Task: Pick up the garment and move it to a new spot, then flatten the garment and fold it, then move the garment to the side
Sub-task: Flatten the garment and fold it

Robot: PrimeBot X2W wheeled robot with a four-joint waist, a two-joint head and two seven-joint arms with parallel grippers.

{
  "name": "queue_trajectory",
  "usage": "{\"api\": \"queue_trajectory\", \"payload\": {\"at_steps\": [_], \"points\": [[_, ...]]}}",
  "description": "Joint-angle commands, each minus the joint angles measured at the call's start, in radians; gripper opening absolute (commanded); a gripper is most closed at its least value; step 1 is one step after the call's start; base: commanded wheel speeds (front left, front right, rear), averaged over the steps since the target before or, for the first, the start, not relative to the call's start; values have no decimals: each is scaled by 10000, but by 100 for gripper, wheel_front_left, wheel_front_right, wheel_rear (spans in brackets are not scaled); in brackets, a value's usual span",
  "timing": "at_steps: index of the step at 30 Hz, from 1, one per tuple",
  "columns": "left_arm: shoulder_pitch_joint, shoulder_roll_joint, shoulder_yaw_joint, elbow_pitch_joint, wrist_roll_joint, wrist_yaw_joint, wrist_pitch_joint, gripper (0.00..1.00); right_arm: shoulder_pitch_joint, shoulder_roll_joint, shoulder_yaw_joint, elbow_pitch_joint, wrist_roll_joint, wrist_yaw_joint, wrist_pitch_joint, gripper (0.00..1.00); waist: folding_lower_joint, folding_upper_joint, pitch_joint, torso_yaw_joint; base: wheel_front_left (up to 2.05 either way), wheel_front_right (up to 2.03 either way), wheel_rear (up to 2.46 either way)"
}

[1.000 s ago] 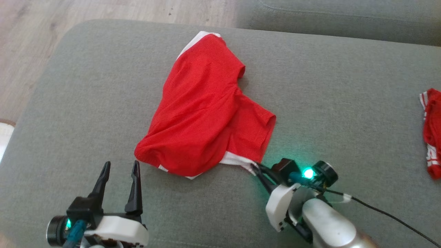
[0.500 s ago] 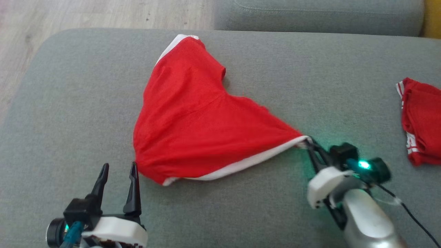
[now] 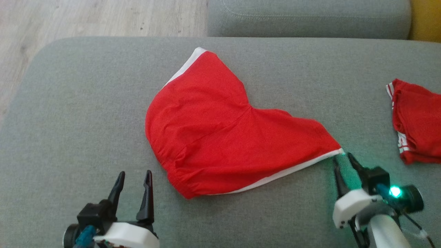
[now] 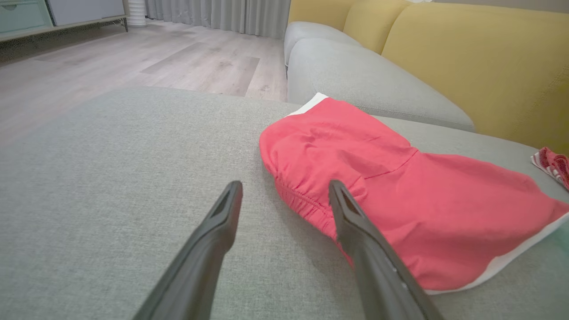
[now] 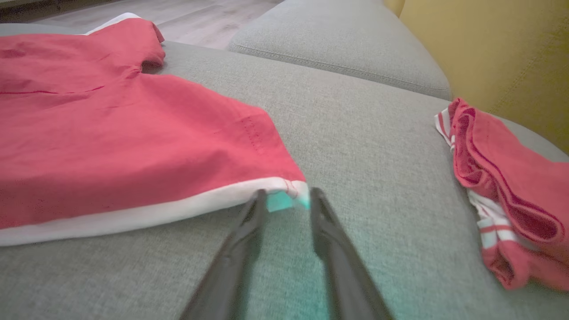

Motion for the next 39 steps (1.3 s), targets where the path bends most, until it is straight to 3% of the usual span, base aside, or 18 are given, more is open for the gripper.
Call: {"api": "queue_trajectory", "payload": {"at_steps": [1,19,39], "points": [[-230,37,335,-178,-101,-93,-126,100,91,0,120,-415,91,65,-104,100,0,0,-89,-28,0,0,0],[223,-557,477,318,154,-763,-470,100,1500,17,-113,-3234,2362,65,-146,100,0,0,-1268,-39,0,0,0],[746,-913,1526,640,637,-1041,-491,100,2022,18,485,-3286,3076,65,-304,100,0,0,-1542,137,0,0,0]]}}
